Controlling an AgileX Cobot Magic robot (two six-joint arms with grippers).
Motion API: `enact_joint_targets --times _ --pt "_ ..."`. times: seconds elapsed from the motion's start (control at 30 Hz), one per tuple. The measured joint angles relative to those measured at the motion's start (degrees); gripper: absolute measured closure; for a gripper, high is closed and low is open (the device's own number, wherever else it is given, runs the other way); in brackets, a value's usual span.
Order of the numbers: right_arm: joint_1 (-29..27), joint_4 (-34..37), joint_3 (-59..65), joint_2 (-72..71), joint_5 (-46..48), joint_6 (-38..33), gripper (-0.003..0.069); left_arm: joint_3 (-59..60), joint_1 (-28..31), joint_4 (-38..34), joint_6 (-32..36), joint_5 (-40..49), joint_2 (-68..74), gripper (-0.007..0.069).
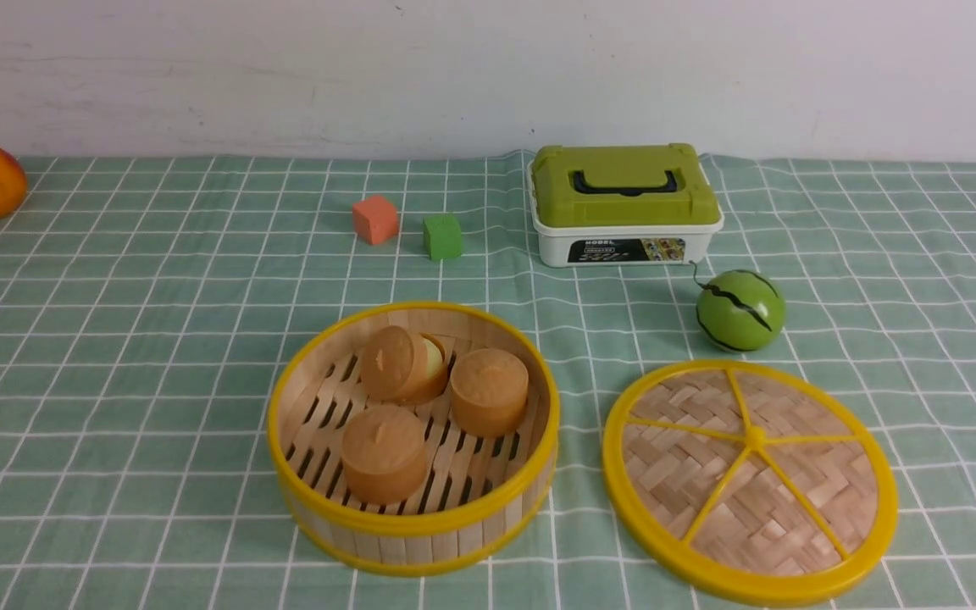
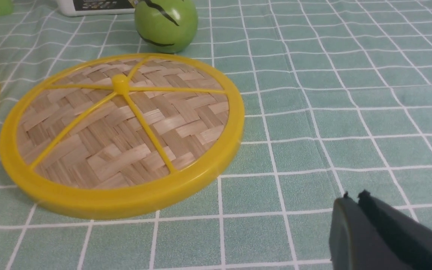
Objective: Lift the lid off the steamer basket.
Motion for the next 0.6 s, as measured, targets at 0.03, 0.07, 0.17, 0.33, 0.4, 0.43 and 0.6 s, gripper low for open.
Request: enact_joint_targets --times 0.03,0.07,0.17,0.33,0.4,0.43,0.6 --pt "0.00 -0.06 0.00 0.00 0.00 0.00 0.0657 0.00 0.00 0.00 0.00 0.00 0.00 0.0386" --pt "0.00 -0.06 0.00 0.00 0.00 0.00 0.0657 0.00 0.00 0.00 0.00 0.00 0.00 0.0386" --pt "0.00 -0.11 -0.01 0.00 0.00 0.00 0.0655 0.00 0.00 0.00 0.00 0.00 0.00 0.0386" --pt "0.00 -0.11 -0.01 0.00 0.00 0.00 0.0648 0.00 0.00 0.00 0.00 0.00 0.00 0.0386" --pt "0.00 -0.11 -0.01 0.00 0.00 0.00 0.0646 0.00 0.00 0.00 0.00 0.00 0.00 0.0386" --pt "0.00 -0.11 -0.01 0.00 0.04 0.00 0.0645 0.00 0.00 0.00 0.00 0.00 0.00 0.0386" --pt "0.00 -0.11 -0.01 0.00 0.04 0.00 0.0639 0.00 0.00 0.00 0.00 0.00 0.00 0.0386"
